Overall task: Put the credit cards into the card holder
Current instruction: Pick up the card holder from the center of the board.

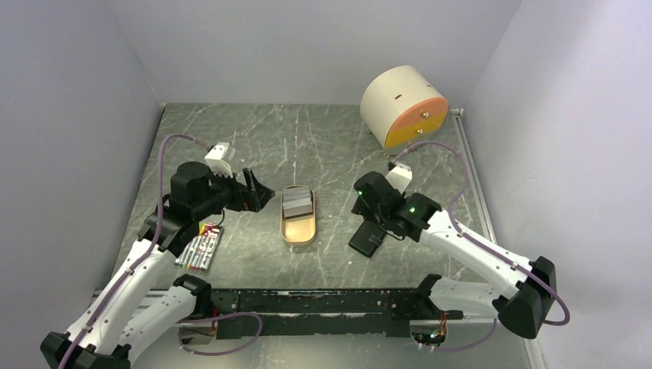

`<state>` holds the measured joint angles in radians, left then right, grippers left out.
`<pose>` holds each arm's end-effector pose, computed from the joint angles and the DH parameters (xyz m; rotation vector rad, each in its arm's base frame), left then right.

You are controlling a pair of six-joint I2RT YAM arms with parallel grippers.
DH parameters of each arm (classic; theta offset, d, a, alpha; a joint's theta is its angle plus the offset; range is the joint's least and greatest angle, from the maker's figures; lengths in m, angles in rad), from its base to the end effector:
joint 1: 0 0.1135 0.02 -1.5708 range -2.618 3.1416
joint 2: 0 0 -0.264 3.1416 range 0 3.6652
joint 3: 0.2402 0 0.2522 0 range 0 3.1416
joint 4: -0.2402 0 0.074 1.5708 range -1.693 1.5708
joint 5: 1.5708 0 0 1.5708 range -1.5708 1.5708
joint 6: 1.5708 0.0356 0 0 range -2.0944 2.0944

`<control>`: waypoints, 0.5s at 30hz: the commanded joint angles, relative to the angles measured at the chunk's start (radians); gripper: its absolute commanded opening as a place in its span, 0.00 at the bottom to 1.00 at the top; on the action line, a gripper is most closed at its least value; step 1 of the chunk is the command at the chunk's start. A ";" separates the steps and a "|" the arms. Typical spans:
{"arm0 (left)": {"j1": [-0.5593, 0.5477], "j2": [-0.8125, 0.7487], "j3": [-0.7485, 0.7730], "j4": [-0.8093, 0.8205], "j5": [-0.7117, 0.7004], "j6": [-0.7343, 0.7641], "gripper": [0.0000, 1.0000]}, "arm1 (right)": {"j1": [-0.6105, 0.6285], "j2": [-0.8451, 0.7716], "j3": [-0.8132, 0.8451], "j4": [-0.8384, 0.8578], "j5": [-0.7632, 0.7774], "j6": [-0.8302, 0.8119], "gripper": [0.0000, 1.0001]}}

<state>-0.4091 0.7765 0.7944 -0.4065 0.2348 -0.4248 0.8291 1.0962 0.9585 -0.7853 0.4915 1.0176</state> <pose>0.1582 -0.0776 0.3217 0.1443 2.0250 -0.7683 0.1568 0.1463 0.2901 0.4198 2.3298 0.2748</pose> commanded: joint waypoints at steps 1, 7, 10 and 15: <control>0.009 0.000 -0.025 0.047 -0.033 0.025 0.99 | -0.015 0.019 -0.054 -0.058 0.065 0.155 0.60; 0.009 0.006 -0.034 0.046 -0.037 0.030 0.99 | -0.102 0.016 -0.198 0.043 -0.002 0.186 0.54; 0.009 0.006 -0.035 0.040 -0.046 0.036 1.00 | -0.164 -0.001 -0.276 0.096 -0.078 0.211 0.54; 0.009 0.009 -0.030 0.035 -0.050 0.043 0.99 | -0.243 -0.044 -0.413 0.194 -0.201 0.265 0.50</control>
<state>-0.4091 0.7853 0.7643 -0.3931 0.2047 -0.4019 0.6304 1.0958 0.6228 -0.6853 0.3943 1.2083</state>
